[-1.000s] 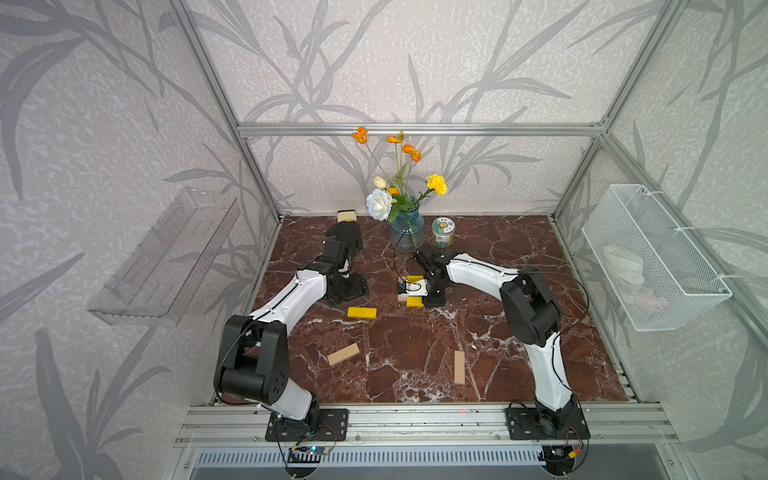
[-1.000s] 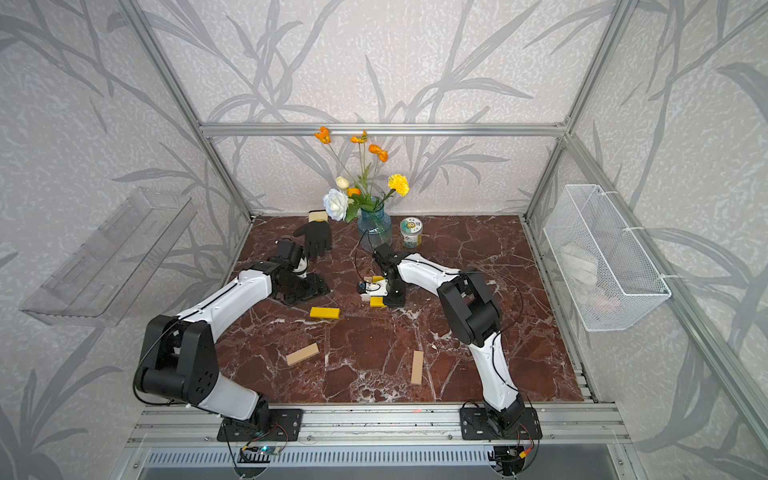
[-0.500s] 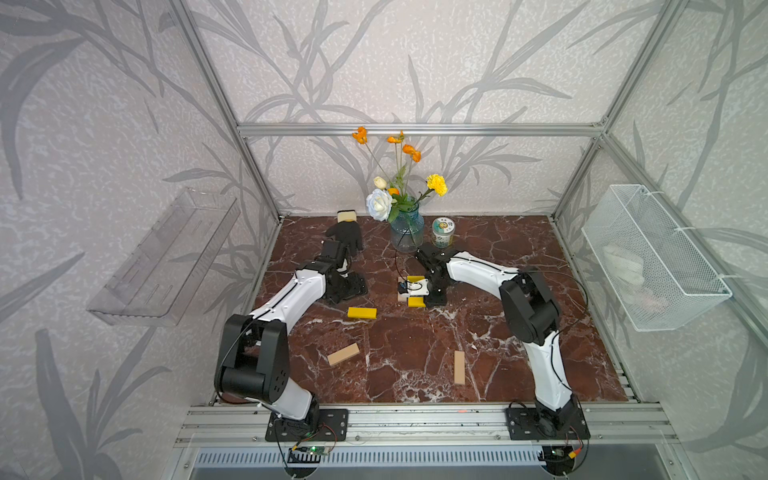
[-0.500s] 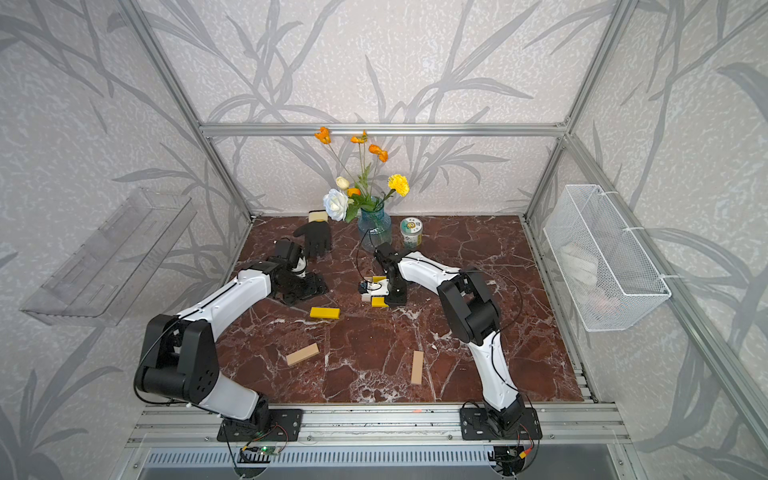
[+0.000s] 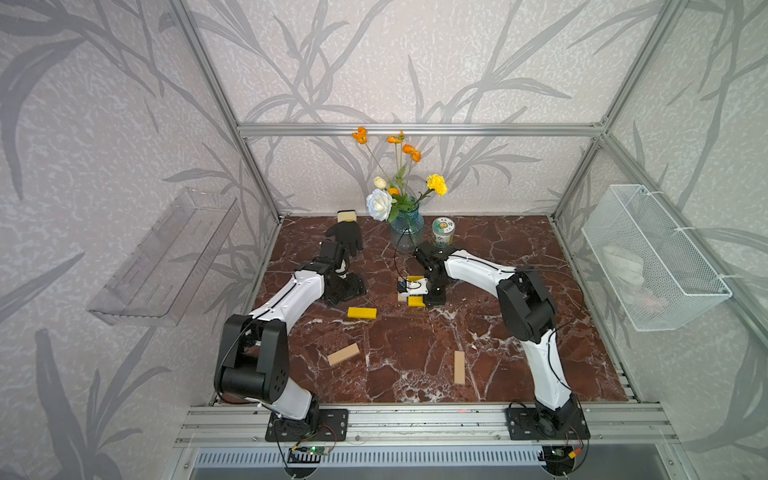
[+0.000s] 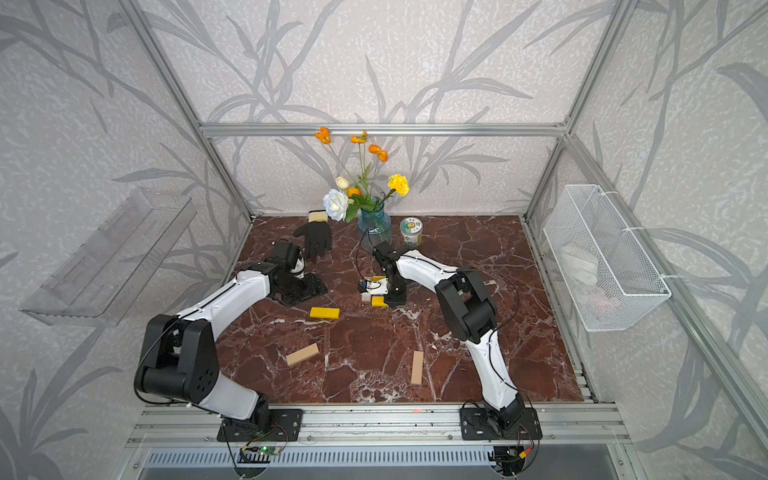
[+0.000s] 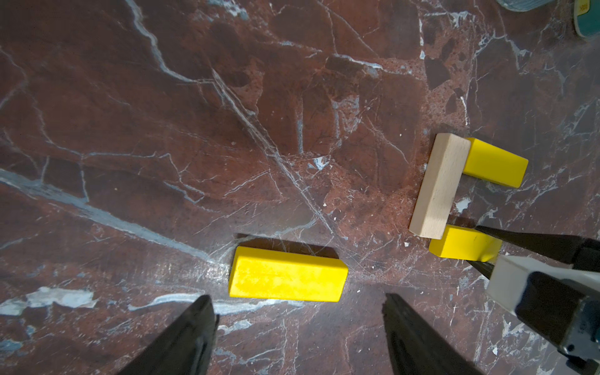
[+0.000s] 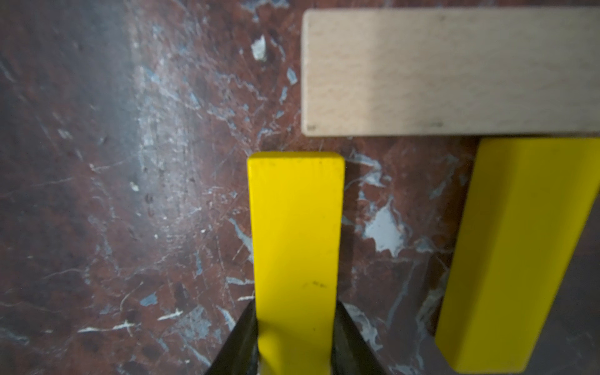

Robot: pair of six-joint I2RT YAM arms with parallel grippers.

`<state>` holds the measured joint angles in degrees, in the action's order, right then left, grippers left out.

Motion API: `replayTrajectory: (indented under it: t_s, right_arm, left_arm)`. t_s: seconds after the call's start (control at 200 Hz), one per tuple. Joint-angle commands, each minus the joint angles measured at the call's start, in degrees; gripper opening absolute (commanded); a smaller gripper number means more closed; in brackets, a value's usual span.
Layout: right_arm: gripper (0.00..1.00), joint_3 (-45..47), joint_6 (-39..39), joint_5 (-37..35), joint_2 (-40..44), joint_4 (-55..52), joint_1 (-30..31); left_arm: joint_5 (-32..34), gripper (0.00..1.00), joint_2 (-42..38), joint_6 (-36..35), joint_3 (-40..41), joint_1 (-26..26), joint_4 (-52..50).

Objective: Assemble the number 6 with building blocks
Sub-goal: Assemble the building block at the center of the board.

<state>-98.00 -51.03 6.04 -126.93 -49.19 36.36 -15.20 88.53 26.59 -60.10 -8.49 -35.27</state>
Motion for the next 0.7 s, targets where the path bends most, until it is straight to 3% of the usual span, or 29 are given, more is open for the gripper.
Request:
replayTrajectory:
  t_s: [0.0,0.695]
  right_arm:
    - [0.36,-0.6,0.3,0.0,-2.3,-1.8,-0.3]
    - [0.33,-1.9,0.1,0.7,-3.0,-2.1,0.7]
  left_arm:
    - [-0.5,0.83,0.2,-0.5,0.5,0.5,-0.1]
    - [-0.6,0.83,-0.1,-0.4,1.2,1.1,0.3]
